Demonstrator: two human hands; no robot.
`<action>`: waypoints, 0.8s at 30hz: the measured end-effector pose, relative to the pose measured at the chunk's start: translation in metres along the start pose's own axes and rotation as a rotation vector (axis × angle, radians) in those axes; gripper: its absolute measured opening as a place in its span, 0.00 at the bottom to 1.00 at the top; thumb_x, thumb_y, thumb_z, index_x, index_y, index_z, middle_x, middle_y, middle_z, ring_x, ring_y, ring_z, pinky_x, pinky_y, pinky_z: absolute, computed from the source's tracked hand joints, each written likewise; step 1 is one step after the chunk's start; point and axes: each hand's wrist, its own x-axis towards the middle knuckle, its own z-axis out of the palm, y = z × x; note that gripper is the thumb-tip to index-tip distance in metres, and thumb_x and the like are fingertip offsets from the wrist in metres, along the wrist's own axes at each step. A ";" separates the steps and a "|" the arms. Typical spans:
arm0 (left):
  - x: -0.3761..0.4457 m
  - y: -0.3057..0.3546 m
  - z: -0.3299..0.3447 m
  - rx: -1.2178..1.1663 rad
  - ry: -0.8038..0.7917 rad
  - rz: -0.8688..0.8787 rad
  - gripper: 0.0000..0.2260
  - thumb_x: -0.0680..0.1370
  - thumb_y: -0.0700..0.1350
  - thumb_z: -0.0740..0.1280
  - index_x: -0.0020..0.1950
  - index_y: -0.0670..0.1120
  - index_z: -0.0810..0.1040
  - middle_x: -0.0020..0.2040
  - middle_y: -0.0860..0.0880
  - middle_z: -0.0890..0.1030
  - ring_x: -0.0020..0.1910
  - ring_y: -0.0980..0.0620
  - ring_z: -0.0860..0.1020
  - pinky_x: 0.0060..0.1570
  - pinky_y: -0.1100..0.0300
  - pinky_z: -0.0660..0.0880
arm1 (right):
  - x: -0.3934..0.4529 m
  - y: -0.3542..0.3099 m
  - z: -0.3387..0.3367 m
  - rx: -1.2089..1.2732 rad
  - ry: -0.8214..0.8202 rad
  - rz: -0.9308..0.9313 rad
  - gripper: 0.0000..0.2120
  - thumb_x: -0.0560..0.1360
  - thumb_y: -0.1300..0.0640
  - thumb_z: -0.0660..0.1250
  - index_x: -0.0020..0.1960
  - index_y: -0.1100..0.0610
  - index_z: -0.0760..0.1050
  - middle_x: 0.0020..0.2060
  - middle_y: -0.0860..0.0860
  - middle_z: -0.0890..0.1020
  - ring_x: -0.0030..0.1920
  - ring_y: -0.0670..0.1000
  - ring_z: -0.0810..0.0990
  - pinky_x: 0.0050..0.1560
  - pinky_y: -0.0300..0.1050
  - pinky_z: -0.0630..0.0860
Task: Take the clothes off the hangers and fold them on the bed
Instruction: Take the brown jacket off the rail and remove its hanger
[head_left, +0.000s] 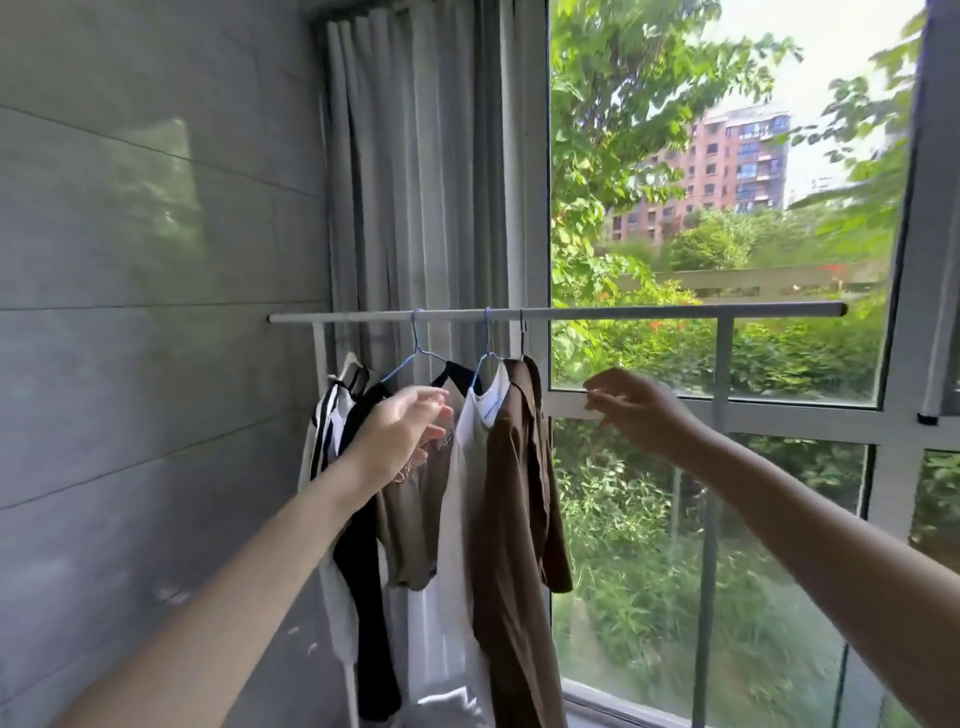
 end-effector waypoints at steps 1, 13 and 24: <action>0.022 -0.004 0.003 -0.011 -0.014 0.009 0.07 0.81 0.48 0.58 0.54 0.54 0.76 0.51 0.53 0.81 0.48 0.53 0.80 0.46 0.56 0.75 | 0.017 0.004 0.003 -0.027 0.006 -0.001 0.09 0.78 0.56 0.63 0.57 0.54 0.76 0.51 0.55 0.81 0.48 0.57 0.81 0.43 0.49 0.77; 0.202 -0.083 0.060 0.094 -0.054 0.002 0.03 0.80 0.48 0.62 0.48 0.54 0.75 0.48 0.50 0.80 0.43 0.52 0.79 0.41 0.58 0.72 | 0.183 0.074 0.030 -0.264 -0.002 -0.009 0.12 0.79 0.52 0.60 0.58 0.55 0.77 0.48 0.48 0.79 0.47 0.48 0.76 0.44 0.39 0.70; 0.267 -0.117 0.119 0.441 -0.027 -0.157 0.11 0.73 0.59 0.68 0.38 0.53 0.77 0.35 0.56 0.78 0.38 0.54 0.76 0.40 0.60 0.73 | 0.307 0.171 0.088 0.280 -0.145 0.111 0.09 0.80 0.54 0.60 0.44 0.56 0.75 0.42 0.55 0.82 0.33 0.50 0.79 0.31 0.39 0.70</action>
